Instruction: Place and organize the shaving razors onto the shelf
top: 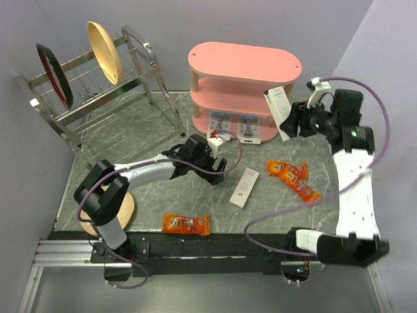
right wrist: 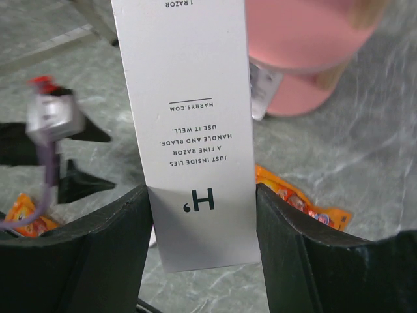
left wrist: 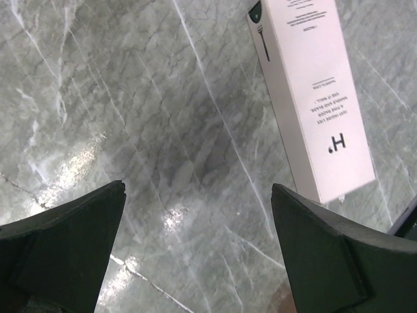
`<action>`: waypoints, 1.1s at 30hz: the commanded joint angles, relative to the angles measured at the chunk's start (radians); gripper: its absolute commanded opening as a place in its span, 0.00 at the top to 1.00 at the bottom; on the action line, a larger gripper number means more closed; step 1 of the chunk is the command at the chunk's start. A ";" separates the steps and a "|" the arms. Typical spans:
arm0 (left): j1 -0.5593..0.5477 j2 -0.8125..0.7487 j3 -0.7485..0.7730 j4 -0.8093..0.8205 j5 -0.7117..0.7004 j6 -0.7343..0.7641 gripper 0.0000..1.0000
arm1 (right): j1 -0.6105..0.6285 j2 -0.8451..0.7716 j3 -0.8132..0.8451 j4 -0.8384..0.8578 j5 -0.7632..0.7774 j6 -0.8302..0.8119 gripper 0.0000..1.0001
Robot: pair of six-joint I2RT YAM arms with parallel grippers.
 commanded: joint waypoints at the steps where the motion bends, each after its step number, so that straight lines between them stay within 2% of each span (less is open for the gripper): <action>1: 0.003 0.032 0.066 0.027 0.024 -0.030 0.01 | 0.018 -0.124 0.048 0.018 -0.112 -0.044 0.64; 3: 0.002 0.044 0.084 0.010 0.031 -0.038 0.00 | 0.026 -0.126 0.071 0.077 -0.094 0.039 0.64; 6: 0.002 0.044 0.079 0.025 0.036 -0.055 0.01 | 0.046 -0.089 0.118 0.189 0.024 0.191 0.65; 8: 0.000 0.038 0.076 0.022 0.047 -0.056 0.01 | 0.053 -0.012 0.197 0.234 0.090 0.260 0.66; 13: -0.001 0.003 0.037 0.022 0.036 -0.046 0.01 | 0.063 0.230 0.434 0.228 0.167 0.338 0.67; 19: -0.004 -0.026 -0.002 0.022 0.025 -0.032 0.01 | 0.102 0.437 0.701 0.170 0.289 0.404 0.67; 20: -0.004 -0.029 -0.003 0.019 0.024 -0.029 0.01 | 0.149 0.445 0.722 0.156 0.337 0.421 0.67; 26: -0.004 -0.025 0.000 0.019 0.013 -0.018 0.00 | 0.245 0.493 0.782 0.176 0.486 0.460 0.66; 33: -0.012 -0.009 0.017 0.016 0.013 -0.019 0.01 | 0.277 0.540 0.807 0.164 0.584 0.470 0.70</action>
